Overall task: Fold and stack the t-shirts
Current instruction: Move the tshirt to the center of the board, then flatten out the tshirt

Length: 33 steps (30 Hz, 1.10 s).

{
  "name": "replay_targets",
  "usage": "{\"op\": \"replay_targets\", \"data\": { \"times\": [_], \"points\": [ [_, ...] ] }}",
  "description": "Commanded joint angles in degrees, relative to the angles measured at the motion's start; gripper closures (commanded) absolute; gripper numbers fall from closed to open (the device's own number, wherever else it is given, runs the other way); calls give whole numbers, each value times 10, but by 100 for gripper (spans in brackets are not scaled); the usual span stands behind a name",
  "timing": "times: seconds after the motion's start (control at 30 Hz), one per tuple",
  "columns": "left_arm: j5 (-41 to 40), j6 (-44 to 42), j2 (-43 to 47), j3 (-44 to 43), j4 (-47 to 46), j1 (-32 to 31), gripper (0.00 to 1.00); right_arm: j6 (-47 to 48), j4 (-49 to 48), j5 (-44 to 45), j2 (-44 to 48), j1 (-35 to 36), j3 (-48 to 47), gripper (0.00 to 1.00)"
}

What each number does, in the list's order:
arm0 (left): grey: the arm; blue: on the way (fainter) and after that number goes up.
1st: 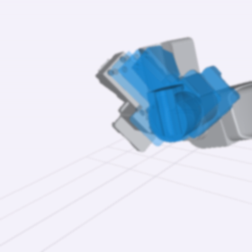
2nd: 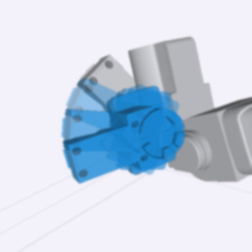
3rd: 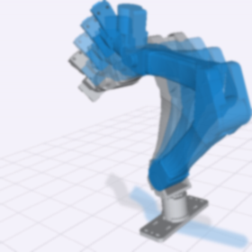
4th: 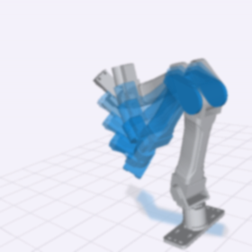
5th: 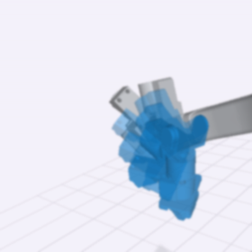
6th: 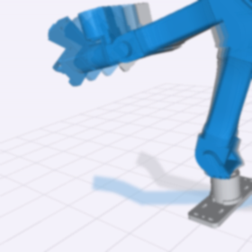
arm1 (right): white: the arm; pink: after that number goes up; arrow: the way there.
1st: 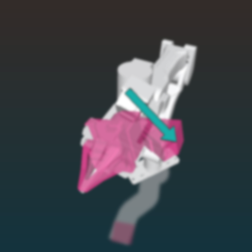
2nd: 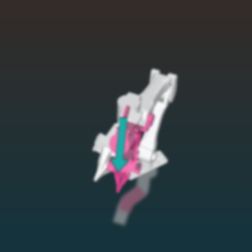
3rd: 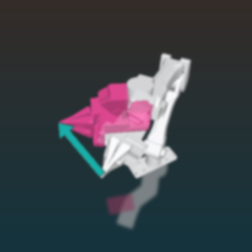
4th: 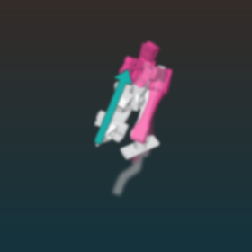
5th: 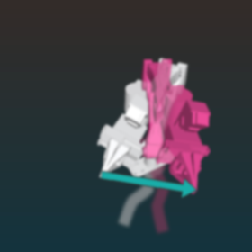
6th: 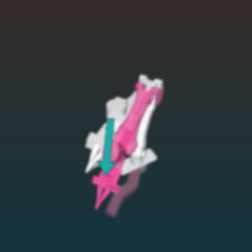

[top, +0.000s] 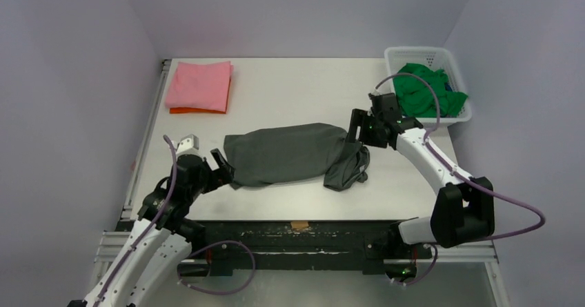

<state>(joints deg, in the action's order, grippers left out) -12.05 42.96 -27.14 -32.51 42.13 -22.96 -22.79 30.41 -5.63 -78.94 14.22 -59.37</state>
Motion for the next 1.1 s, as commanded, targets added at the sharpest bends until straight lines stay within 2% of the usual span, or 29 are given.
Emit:
{"op": "replay_targets", "data": {
  "times": [0.0, 0.17, 0.37, 0.6, 0.7, 0.77, 0.8, 0.83, 0.87, 0.9, 0.97, 1.0, 1.07],
  "points": [
    [56, 24, -42, 35, -6, 0, 0, -29, -5, 146, 84, 3, 37, 19],
    [150, 22, -116, 74, -99, 0, 0, -75, -12, 107, 161, 16, 128, 18],
    [149, 22, -224, 71, -173, 0, 3, -81, -6, 69, 228, 91, 215, 28],
    [123, 26, -350, 44, -242, 0, 14, -98, -92, 65, 177, 183, 257, 34],
    [122, 21, -411, 22, -265, 1, 25, -105, -146, 98, 110, 199, 257, 36],
    [123, 17, -456, 1, -277, 0, 41, -112, -175, 125, 65, 201, 254, 37],
    [123, 13, -478, -10, -280, 0, 53, -115, -186, 137, 44, 201, 250, 39],
    [124, 7, -500, -24, -282, 0, 71, -120, -188, 146, 28, 201, 242, 45],
    [126, 3, -520, -38, -277, 0, 94, -124, -185, 152, 16, 201, 234, 55],
    [123, 1, -529, -53, -265, 0, 100, -127, -176, 160, 11, 201, 225, 69],
    [122, -9, -518, -67, -257, 0, 100, -132, -160, 184, 25, 201, 215, 93],
    [123, -13, -500, -69, -255, 0, 100, -132, -146, 197, 41, 201, 208, 100],
    [96, -19, -447, -73, -236, 0, 100, -130, -107, 230, 98, 201, 192, 100]
  ]
}}
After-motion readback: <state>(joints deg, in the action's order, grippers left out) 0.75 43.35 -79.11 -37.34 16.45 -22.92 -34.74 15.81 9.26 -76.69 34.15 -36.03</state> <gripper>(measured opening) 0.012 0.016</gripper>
